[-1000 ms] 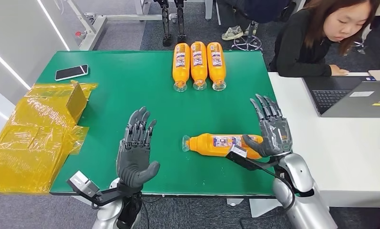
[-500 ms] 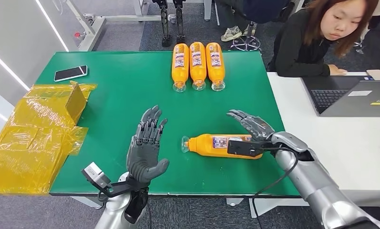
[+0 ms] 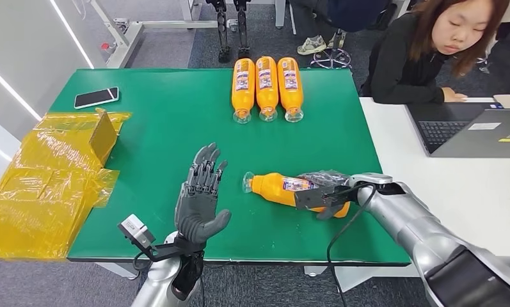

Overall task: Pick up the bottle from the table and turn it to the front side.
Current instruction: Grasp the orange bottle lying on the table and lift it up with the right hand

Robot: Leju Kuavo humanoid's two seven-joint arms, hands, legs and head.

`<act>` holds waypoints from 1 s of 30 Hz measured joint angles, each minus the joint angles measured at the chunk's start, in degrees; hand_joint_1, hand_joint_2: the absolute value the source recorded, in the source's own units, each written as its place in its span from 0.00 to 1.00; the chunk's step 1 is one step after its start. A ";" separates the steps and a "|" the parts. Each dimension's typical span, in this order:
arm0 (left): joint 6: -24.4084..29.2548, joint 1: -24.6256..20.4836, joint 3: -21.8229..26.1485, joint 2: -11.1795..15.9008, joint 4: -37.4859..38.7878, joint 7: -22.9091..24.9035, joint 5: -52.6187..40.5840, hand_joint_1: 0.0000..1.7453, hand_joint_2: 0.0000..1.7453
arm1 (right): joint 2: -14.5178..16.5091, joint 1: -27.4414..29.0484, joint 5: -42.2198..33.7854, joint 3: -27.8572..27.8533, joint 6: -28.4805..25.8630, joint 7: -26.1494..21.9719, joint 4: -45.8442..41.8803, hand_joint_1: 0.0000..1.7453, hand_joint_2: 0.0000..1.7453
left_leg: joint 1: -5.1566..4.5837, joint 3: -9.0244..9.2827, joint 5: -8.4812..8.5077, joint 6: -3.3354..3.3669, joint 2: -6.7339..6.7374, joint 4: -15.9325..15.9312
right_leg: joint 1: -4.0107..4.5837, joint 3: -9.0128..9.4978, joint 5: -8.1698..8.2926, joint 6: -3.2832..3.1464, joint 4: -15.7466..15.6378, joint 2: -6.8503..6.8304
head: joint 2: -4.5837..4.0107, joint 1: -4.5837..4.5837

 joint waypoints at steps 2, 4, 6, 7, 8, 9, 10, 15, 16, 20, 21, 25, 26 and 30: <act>0.10 0.02 0.01 0.02 -0.04 0.27 0.00 0.00 1.00 | 0.53 -0.42 -0.36 1.31 0.28 -0.17 1.26 1.00 1.00 | 0.00 0.20 -0.06 0.00 0.02 -0.01 | 0.00 0.21 -0.03 0.00 -0.03 0.02 | 0.00 0.00; 0.26 0.07 0.01 0.06 -0.16 0.46 0.00 0.00 1.00 | 1.02 -0.84 -0.62 2.59 0.49 -0.60 2.18 1.00 1.00 | 0.00 0.46 -0.14 0.02 0.09 -0.03 | 0.00 0.45 -0.06 0.00 -0.05 0.08 | 0.00 0.00; 0.58 0.25 0.02 0.14 -0.37 0.51 0.03 0.00 1.00 | 1.57 -1.13 -1.13 3.57 0.40 -0.75 2.76 1.00 1.00 | 0.00 0.66 -0.20 0.04 0.19 -0.04 | 0.00 0.62 -0.07 0.01 -0.06 0.15 | 0.00 0.01; 0.72 0.42 0.02 0.19 -0.50 0.54 0.05 0.00 1.00 | 1.88 -1.22 -1.39 3.94 0.21 -0.66 2.98 1.00 1.00 | 0.00 0.73 -0.21 0.04 0.22 -0.04 | 0.00 0.68 -0.07 0.01 -0.06 0.19 | 0.00 0.01; 0.83 0.62 0.02 0.26 -0.63 0.56 0.08 0.00 1.00 | 2.21 -1.27 -1.60 4.24 -0.16 -0.48 3.17 1.00 1.00 | 0.00 0.80 -0.22 0.03 0.24 -0.04 | 0.00 0.73 -0.07 0.01 -0.06 0.21 | 0.00 0.01; 0.89 0.85 0.02 0.32 -0.76 0.57 0.10 0.00 1.00 | 2.51 -1.29 -1.74 4.50 -0.69 -0.24 3.34 1.00 1.00 | 0.00 0.85 -0.22 0.03 0.26 -0.04 | 0.00 0.77 -0.07 0.00 -0.06 0.22 | 0.00 0.00; 0.92 1.06 0.02 0.36 -0.89 0.57 0.09 0.00 1.00 | 2.78 -1.29 -1.86 4.71 -1.33 0.02 3.50 1.00 1.00 | 0.00 0.88 -0.22 0.03 0.26 -0.04 | 0.00 0.80 -0.06 0.00 -0.06 0.23 | 0.00 0.00; 1.15 1.52 0.03 0.44 -1.31 0.57 -0.43 0.00 1.00 | 3.31 -1.24 -2.24 5.76 -9.22 0.85 3.81 1.00 1.00 | 0.01 0.92 -0.20 0.01 0.30 -0.04 | 0.00 0.83 -0.02 -0.05 -0.06 0.28 | 0.00 -0.01; 1.22 1.62 0.04 0.45 -1.42 0.57 -0.52 0.00 1.00 | 3.30 -1.15 -2.19 5.90 -11.70 1.02 3.78 1.00 1.00 | 0.01 0.92 -0.20 0.01 0.32 -0.04 | 0.00 0.82 -0.01 -0.06 -0.06 0.30 | 0.00 0.00; 1.73 2.47 0.07 0.63 -2.09 0.49 -0.85 0.00 1.00 | 2.60 -0.19 -2.89 5.98 -22.55 1.56 2.84 1.00 1.00 | -0.02 0.73 -0.10 0.08 0.26 -0.02 | -0.01 0.68 0.04 0.00 -0.05 0.23 | 0.00 0.00; 1.92 2.84 0.11 0.72 -2.33 0.45 -0.97 0.00 1.00 | 2.08 0.26 -3.16 5.76 -25.64 1.90 1.98 1.00 1.00 | -0.02 0.63 -0.04 0.08 0.20 -0.01 | -0.01 0.61 0.06 0.02 -0.04 0.17 | 0.00 0.00; 2.52 4.45 0.41 1.03 -3.60 0.28 -1.75 0.00 1.00 | -0.86 3.90 -0.16 2.76 -35.76 6.03 -6.18 1.00 1.00 | -0.01 0.37 0.05 0.07 -0.06 0.01 | -0.01 0.45 0.05 0.07 -0.07 -0.04 | 0.00 -0.01; 2.56 4.78 0.47 1.11 -4.04 0.31 -1.90 0.00 1.00 | -1.79 5.63 1.76 1.42 -37.06 7.65 -9.50 1.00 1.00 | -0.01 0.34 0.03 0.08 -0.12 0.00 | 0.00 0.44 0.02 0.08 -0.09 -0.08 | 0.00 0.01; 2.55 5.49 0.52 1.34 -5.72 1.21 -2.43 0.00 1.00 | -5.04 14.34 11.28 -4.99 -38.51 14.20 -24.11 1.00 1.00 | -0.01 0.17 -0.13 0.10 -0.26 -0.01 | 0.00 0.31 -0.09 0.11 -0.12 -0.18 | 0.00 0.00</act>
